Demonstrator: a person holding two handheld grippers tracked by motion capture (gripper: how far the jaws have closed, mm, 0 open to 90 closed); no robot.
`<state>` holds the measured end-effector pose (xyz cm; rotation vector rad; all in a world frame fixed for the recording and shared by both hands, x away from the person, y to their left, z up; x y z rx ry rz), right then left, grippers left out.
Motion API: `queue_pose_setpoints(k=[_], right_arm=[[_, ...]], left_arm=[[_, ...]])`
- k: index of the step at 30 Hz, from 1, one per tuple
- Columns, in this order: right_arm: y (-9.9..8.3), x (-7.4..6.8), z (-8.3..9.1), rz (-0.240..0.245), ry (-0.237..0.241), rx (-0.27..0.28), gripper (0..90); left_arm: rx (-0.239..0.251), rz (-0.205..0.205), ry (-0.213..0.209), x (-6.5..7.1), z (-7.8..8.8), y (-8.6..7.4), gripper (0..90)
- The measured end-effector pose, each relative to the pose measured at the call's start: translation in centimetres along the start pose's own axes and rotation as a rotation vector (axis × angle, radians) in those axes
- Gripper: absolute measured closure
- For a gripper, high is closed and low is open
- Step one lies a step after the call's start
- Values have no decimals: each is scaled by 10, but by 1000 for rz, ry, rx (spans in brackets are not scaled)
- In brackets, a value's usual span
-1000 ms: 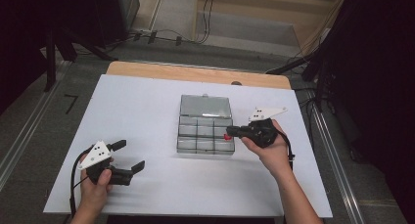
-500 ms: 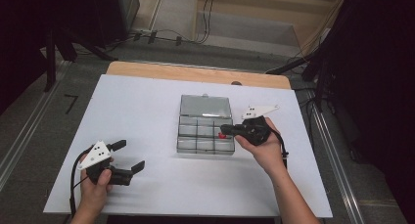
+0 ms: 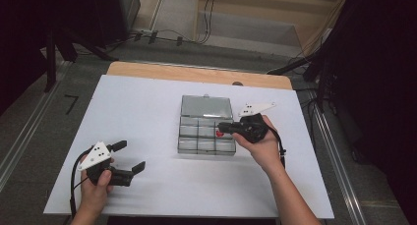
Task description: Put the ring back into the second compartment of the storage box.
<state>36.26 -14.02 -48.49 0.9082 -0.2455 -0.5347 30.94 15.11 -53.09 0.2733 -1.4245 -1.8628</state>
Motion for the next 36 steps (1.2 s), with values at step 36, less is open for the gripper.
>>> queue_pose_setpoints(k=[36], right_arm=[[14,13,-26,6,-24,20,841]], left_arm=[[-3,-6,-4,1,0,-1,0]])
Point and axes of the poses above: each handheld gripper's, and its own axes: z roughly backward along the jaws, y roughly out of its top, x roughly to its right, the point moved 10 cm from there along -z, roughly forward along the jaws, and after that the axes turned 9 degrees about z, right-handed, at the moved point
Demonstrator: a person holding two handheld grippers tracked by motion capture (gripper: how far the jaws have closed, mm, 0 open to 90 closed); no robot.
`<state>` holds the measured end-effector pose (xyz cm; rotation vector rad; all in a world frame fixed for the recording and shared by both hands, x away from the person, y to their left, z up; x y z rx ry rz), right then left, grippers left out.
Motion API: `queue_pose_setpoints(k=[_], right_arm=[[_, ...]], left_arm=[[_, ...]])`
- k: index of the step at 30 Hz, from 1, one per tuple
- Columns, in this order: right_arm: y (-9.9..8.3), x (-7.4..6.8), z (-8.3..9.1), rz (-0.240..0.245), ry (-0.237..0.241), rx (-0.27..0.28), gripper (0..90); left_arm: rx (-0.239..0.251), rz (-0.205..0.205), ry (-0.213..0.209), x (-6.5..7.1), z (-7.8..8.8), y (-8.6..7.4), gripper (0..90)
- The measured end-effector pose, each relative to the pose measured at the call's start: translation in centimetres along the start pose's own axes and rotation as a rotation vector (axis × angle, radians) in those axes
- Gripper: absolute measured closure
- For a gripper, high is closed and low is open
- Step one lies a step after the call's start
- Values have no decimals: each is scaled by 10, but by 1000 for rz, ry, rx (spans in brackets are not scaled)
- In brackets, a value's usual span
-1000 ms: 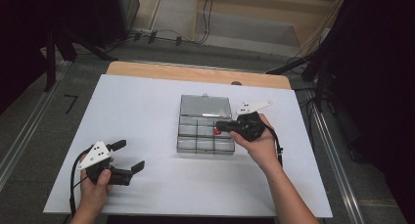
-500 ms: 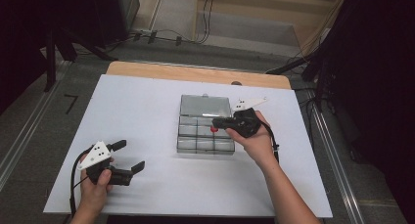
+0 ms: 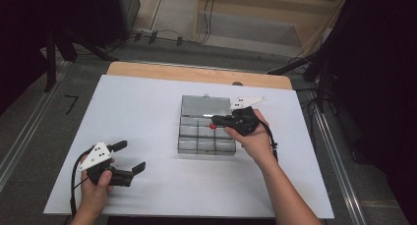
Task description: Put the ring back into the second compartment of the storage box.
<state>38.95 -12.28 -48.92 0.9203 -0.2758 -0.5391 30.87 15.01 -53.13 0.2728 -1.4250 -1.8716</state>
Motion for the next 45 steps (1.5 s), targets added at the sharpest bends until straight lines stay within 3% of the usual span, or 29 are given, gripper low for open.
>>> queue_pose_setpoints(k=[4,16,45], right_arm=[[3,2,-4,9,-8,23,840],[2,5,-18,10,-20,13,840],[-26,15,-57,-14,-9,-97,837]], left_arm=[[0,1,0,0,0,0,0],[1,2,-2,0,0,0,0],[3,5,-6,0,1,0,0]])
Point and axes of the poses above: each handheld gripper's, and its own axes: z roughly backward along the jaws, y roughly out of its top, x roughly to its right, the point moved 10 cm from there along -z, roughly forward along the jaws, and after that the axes turned 9 degrees about z, right-handed, at the moved point
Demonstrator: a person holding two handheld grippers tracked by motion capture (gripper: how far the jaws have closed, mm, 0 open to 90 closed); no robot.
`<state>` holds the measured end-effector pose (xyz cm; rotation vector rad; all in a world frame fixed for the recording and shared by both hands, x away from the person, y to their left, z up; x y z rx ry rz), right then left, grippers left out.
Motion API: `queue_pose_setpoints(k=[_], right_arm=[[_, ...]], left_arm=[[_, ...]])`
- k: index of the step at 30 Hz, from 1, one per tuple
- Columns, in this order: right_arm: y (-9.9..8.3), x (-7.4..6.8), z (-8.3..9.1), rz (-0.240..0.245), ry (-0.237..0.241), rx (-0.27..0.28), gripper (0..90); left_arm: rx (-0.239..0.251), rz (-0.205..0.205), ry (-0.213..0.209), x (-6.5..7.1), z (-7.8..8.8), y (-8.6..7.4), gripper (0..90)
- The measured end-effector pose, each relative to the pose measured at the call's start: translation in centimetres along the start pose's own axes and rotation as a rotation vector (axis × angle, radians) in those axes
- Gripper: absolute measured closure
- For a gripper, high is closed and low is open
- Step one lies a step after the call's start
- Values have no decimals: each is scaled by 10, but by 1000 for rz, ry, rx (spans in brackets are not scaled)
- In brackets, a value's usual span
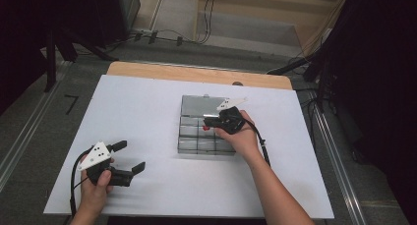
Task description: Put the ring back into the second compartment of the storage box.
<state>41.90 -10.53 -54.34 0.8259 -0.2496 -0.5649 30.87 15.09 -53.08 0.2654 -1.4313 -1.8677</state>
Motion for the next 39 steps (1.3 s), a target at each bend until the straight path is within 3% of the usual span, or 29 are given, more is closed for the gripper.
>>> queue_pose_setpoints(k=[19,24,31,39], right_arm=[[-11,1,-10,-14,-2,-60,815],[-9,0,-8,-24,9,-44,719],[-2,-1,2,-47,-6,-1,464],[5,-1,17,-81,-8,45,233]], left_arm=[[0,-1,-1,0,0,0,0],[0,-2,0,0,0,0,0],[-2,-4,0,1,0,0,0],[-2,-7,-1,1,-1,0,0]])
Point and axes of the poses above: each handheld gripper's, and its own axes: z roughly backward along the jaws, y roughly out of its top, x roughly to its right, the point moved 10 cm from there along -z, roughly forward along the jaws, and after that the axes turned 9 degrees about z, right-handed, at the moved point
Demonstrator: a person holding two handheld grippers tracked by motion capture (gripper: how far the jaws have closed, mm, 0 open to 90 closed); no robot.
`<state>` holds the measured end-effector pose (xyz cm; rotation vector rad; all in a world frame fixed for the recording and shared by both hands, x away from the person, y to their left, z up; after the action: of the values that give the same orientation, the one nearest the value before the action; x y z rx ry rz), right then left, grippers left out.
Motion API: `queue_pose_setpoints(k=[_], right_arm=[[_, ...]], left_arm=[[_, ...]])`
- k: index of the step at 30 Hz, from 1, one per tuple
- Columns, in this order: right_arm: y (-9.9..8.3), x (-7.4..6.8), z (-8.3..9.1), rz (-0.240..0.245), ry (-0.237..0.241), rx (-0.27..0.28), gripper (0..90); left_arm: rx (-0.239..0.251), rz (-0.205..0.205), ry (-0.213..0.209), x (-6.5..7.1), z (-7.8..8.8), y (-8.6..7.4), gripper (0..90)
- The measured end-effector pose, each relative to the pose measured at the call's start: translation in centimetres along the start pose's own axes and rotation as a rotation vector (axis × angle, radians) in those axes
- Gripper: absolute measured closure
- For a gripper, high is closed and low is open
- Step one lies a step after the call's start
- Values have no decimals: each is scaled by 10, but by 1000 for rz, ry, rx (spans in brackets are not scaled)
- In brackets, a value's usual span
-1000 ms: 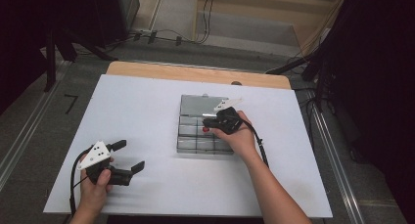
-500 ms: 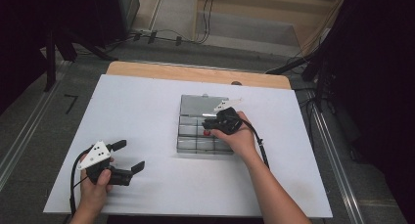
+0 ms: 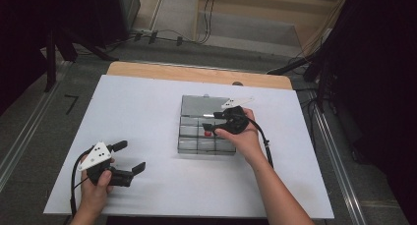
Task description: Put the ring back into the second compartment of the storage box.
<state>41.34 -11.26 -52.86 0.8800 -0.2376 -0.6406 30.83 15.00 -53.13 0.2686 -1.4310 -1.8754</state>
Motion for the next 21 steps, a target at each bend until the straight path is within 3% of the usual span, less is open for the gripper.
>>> queue_pose_setpoints(k=[6,11,13,21], right_arm=[[0,3,9,-20,7,26,93],[-4,8,15,-39,-5,37,79],[-5,10,17,-45,1,50,0],[-7,25,31,-87,-39,106,0]], left_arm=[[-1,1,-1,0,0,0,0],[-2,-1,-1,0,0,0,0],[-2,-1,-1,0,0,0,0],[-7,-9,-2,1,-1,-1,0]])
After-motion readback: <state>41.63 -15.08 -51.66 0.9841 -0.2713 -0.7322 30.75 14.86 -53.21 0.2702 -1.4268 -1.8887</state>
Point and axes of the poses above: each handheld gripper's, and its own axes: z roughly backward along the jaws, y roughly out of its top, x roughly to its right, the point moved 10 cm from there along -z, roughly forward along the jaws, and after that the axes turned 9 degrees about z, right-handed, at the moved point
